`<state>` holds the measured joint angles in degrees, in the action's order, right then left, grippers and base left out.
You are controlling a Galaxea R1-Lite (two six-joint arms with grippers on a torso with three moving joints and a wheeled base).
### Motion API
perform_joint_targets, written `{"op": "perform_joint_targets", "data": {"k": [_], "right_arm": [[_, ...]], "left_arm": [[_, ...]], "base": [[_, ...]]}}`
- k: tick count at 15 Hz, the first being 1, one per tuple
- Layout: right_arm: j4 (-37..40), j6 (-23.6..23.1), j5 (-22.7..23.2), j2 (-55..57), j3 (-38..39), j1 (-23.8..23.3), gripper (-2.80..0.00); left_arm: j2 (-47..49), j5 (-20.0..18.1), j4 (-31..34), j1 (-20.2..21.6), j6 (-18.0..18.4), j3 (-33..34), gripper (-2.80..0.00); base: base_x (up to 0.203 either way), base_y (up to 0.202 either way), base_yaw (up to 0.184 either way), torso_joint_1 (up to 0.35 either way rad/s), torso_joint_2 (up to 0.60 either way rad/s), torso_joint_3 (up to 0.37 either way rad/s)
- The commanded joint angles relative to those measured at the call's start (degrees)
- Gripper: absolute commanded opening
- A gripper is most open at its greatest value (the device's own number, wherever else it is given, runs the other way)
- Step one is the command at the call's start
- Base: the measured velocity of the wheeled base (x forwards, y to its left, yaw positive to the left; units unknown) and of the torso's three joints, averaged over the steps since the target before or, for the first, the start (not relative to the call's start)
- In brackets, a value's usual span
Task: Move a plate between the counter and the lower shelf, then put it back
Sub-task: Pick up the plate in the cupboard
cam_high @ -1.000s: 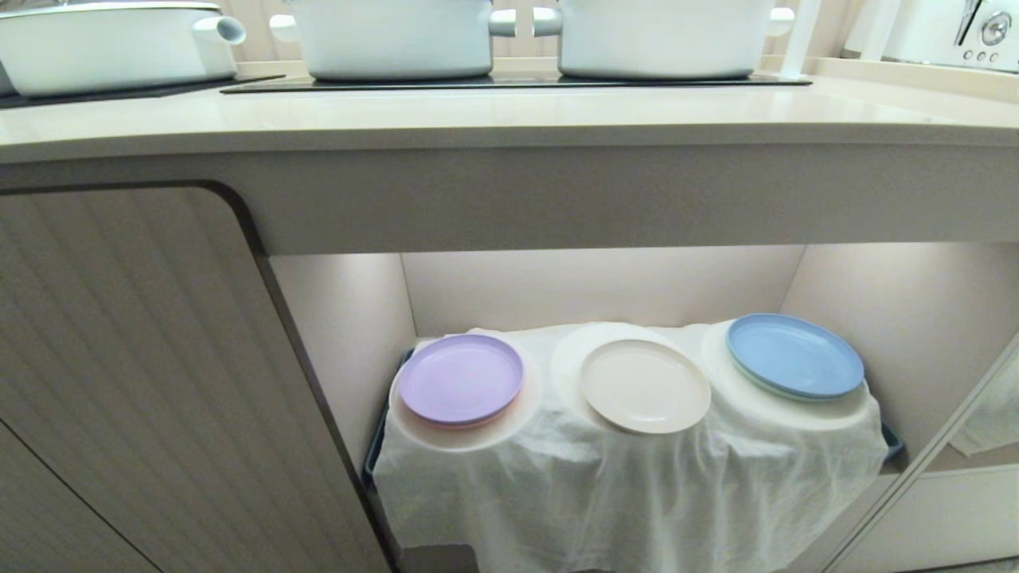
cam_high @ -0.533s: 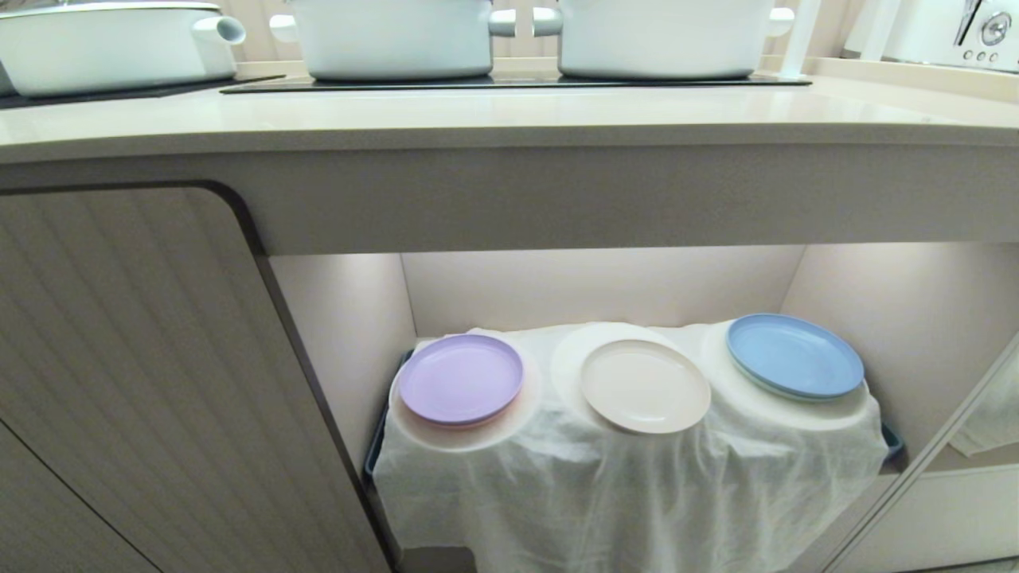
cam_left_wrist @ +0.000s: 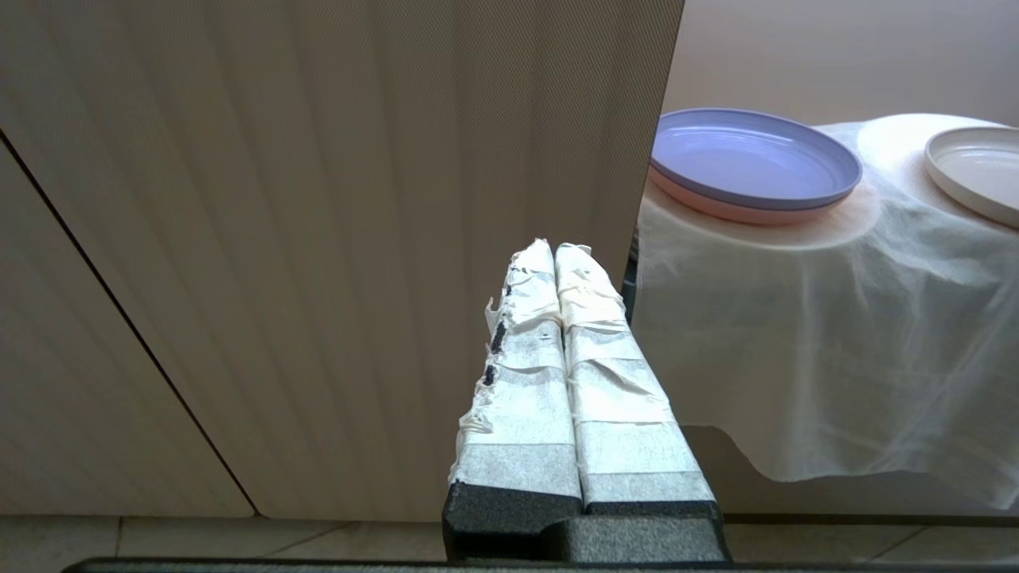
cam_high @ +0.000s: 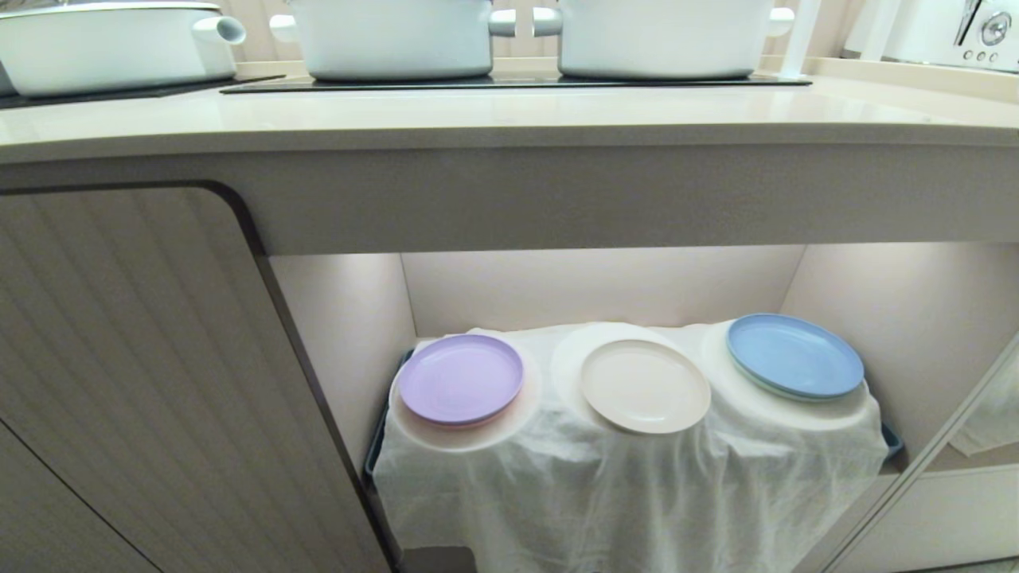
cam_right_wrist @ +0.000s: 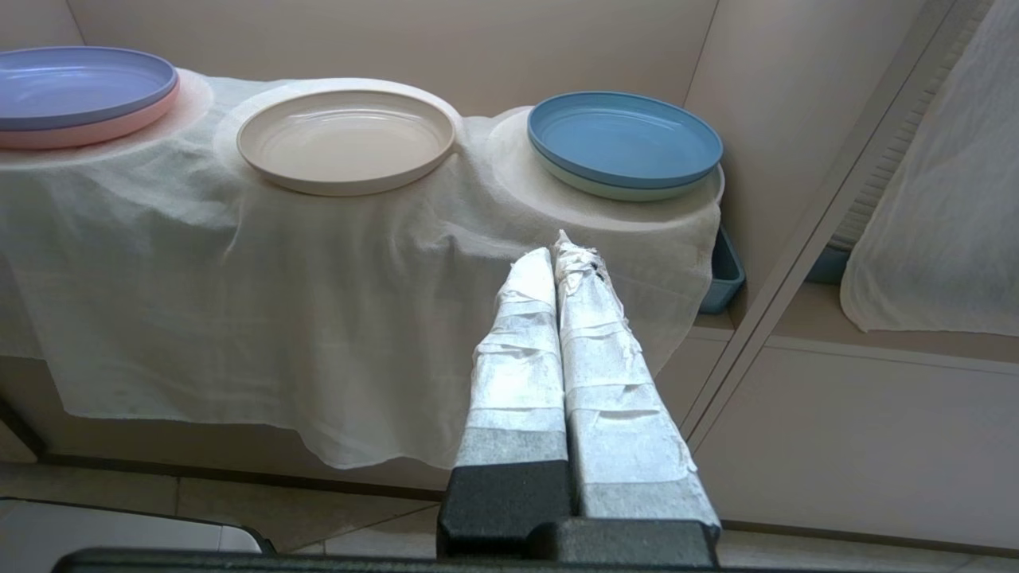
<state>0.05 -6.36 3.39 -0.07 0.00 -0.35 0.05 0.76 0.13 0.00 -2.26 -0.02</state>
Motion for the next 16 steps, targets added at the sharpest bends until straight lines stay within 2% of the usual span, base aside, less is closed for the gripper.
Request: {"op": "perform_joint_targets", "data": {"k": [1,16], "right_arm": [[0.0,-0.1,0.0,0.1,0.0,0.0,-2.8],[0.0,-0.1,0.0,0.1,0.0,0.0,-2.8]], "left_arm": [[0.0,0.0,0.0,0.0,0.0,0.0,-2.8],[0.0,0.0,0.0,0.0,0.0,0.0,-2.8]], "base": [[0.0,0.0,0.0,0.0,0.0,0.0],[0.0,0.0,0.0,0.0,0.0,0.0]]}}
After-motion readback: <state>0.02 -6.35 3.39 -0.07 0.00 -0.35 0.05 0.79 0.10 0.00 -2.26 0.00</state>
